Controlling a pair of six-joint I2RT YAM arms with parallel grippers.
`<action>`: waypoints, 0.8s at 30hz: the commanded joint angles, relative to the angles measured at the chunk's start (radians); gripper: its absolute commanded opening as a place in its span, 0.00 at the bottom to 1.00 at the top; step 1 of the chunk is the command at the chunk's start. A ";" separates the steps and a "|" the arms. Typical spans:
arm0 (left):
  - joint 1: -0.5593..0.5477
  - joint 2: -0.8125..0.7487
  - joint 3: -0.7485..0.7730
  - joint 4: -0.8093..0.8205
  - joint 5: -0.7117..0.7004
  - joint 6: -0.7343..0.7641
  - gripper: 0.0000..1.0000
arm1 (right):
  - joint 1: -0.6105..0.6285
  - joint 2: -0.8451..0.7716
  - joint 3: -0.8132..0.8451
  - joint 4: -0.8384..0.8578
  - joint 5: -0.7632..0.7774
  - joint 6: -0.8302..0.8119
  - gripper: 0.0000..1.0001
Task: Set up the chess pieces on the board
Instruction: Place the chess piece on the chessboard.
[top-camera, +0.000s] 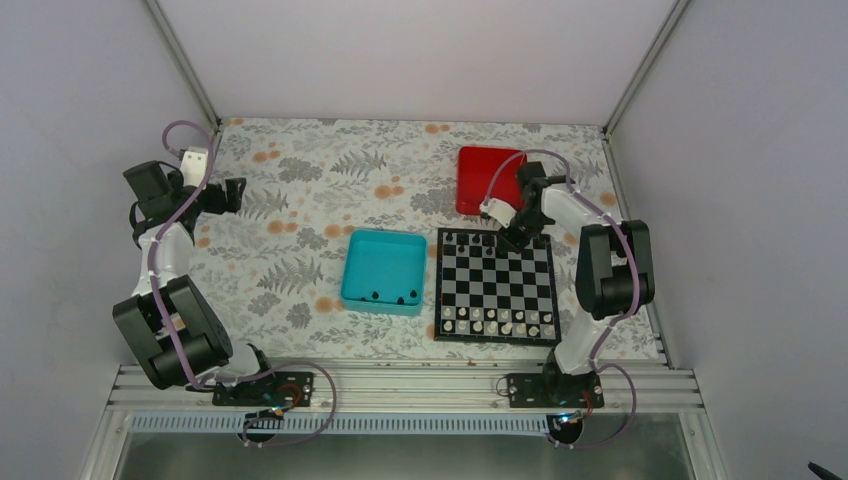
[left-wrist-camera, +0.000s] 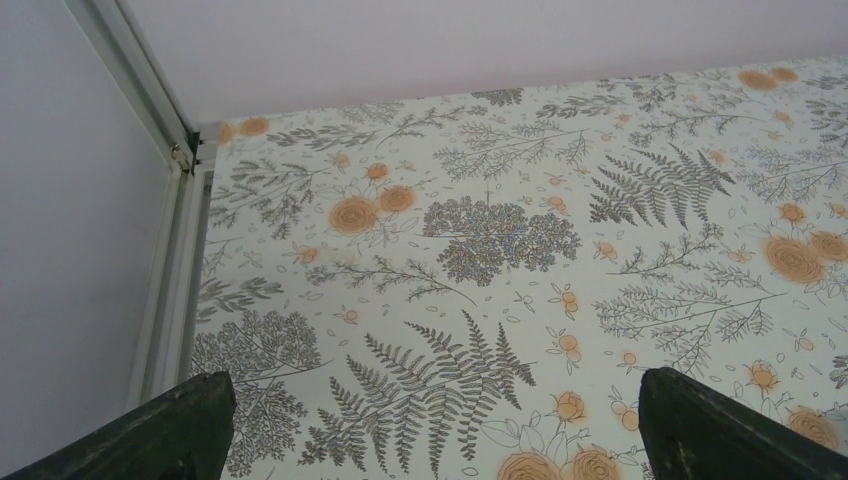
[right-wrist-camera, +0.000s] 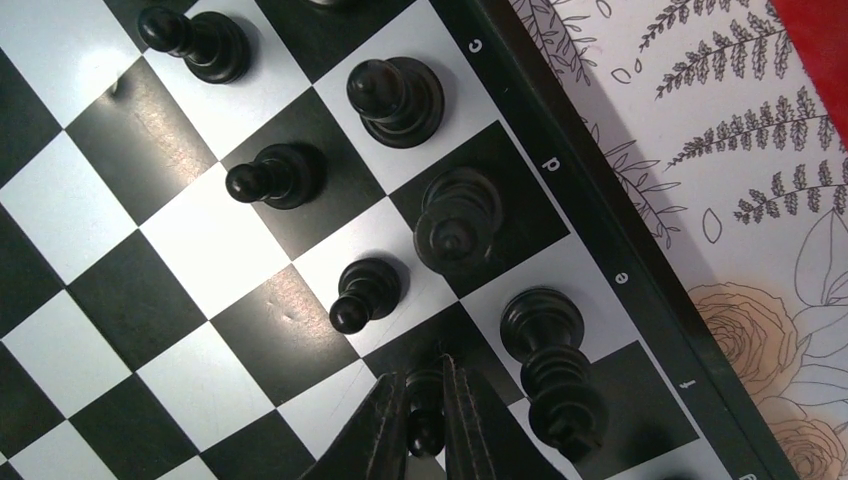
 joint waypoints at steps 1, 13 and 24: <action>0.005 -0.014 0.006 0.016 0.023 0.003 1.00 | -0.010 0.020 -0.006 -0.002 -0.023 -0.006 0.12; 0.004 -0.009 0.007 0.013 0.022 0.004 1.00 | -0.009 0.037 0.006 -0.008 -0.026 -0.012 0.19; 0.004 -0.014 0.009 0.008 0.033 0.007 1.00 | 0.055 -0.078 0.288 -0.233 -0.040 -0.014 0.35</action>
